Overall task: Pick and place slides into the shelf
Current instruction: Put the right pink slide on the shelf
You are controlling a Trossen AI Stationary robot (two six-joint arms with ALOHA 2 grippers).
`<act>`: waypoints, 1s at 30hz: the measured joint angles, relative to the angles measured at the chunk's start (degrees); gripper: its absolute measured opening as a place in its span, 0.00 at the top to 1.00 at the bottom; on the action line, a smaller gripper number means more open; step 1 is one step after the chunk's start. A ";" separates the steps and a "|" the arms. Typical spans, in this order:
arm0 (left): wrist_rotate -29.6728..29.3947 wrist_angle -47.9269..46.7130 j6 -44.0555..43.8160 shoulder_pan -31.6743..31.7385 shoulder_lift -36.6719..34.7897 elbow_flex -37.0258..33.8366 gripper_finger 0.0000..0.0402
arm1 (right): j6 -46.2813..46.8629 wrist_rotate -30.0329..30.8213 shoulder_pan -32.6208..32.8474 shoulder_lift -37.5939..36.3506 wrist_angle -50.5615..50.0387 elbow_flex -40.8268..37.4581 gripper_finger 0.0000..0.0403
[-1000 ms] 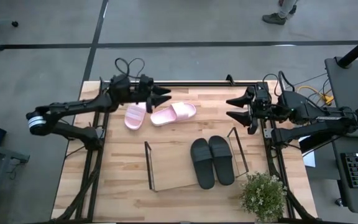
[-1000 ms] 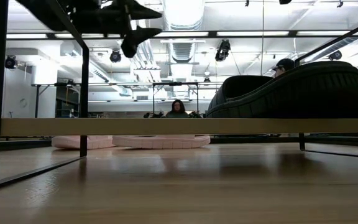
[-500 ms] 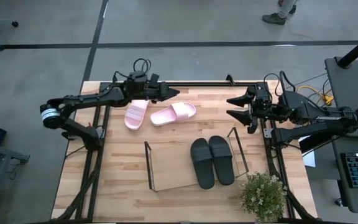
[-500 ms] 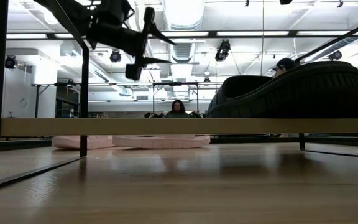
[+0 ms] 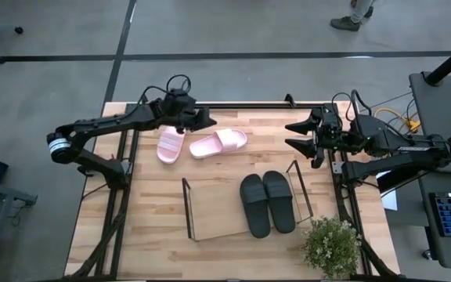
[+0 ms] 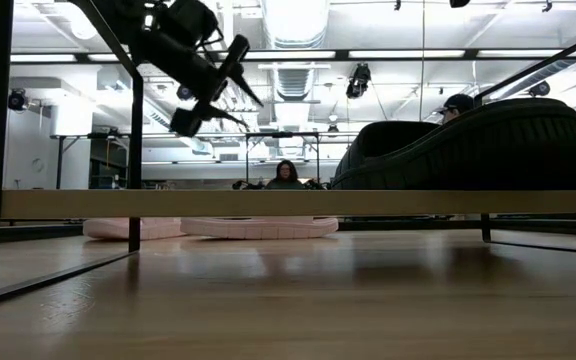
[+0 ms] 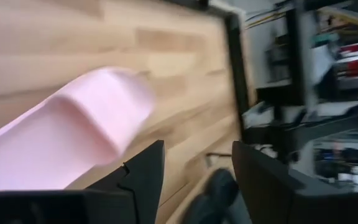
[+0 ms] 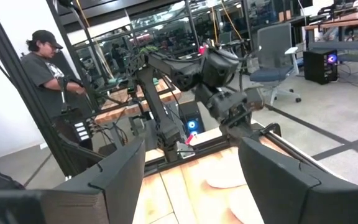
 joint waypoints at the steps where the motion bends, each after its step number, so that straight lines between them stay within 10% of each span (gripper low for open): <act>1: -0.06 -1.48 0.04 -0.05 0.43 0.28 0.57 | -0.37 -0.01 0.00 0.01 0.01 0.00 0.38; 30: 3.52 -1.71 -11.33 -1.38 16.95 2.90 0.58 | -0.99 -0.07 0.00 0.03 -1.90 0.02 0.38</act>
